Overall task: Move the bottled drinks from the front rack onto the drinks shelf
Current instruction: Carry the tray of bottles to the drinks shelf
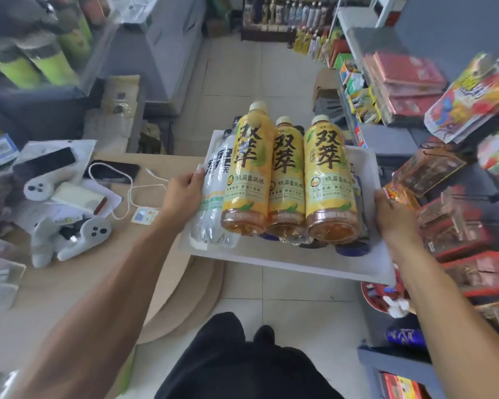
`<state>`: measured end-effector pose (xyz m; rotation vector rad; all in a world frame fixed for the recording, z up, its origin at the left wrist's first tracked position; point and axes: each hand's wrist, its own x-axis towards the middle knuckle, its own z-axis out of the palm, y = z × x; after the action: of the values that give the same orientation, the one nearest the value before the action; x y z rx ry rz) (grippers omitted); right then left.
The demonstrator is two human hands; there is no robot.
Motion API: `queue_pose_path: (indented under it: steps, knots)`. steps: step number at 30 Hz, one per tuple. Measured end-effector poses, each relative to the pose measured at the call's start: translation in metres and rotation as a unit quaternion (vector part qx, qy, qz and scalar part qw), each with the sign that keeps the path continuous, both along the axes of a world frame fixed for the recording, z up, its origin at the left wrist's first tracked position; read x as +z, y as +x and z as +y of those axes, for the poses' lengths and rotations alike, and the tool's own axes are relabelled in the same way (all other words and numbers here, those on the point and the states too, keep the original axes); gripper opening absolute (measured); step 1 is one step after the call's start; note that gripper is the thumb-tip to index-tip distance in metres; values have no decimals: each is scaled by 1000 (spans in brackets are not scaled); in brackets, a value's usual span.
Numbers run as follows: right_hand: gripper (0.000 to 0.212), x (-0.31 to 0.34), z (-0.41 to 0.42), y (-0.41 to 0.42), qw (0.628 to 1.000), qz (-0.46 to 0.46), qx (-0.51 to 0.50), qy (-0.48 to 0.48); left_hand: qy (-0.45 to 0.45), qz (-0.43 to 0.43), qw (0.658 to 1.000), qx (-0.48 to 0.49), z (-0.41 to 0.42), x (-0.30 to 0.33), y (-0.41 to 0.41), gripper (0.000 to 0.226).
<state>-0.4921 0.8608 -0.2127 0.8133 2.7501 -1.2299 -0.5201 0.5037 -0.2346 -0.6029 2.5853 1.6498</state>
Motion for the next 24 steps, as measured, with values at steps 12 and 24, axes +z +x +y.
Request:
queue_pose_path:
  steps: [12, 24]
  knots:
    - [57, -4, 64, -195, 1000, 15, -4, 5, 5, 17, 1000, -18, 61, -19, -201, 61]
    - [63, 14, 81, -460, 999, 42, 22, 1, 4, 23, 1000, 13, 73, -8, -452, 68]
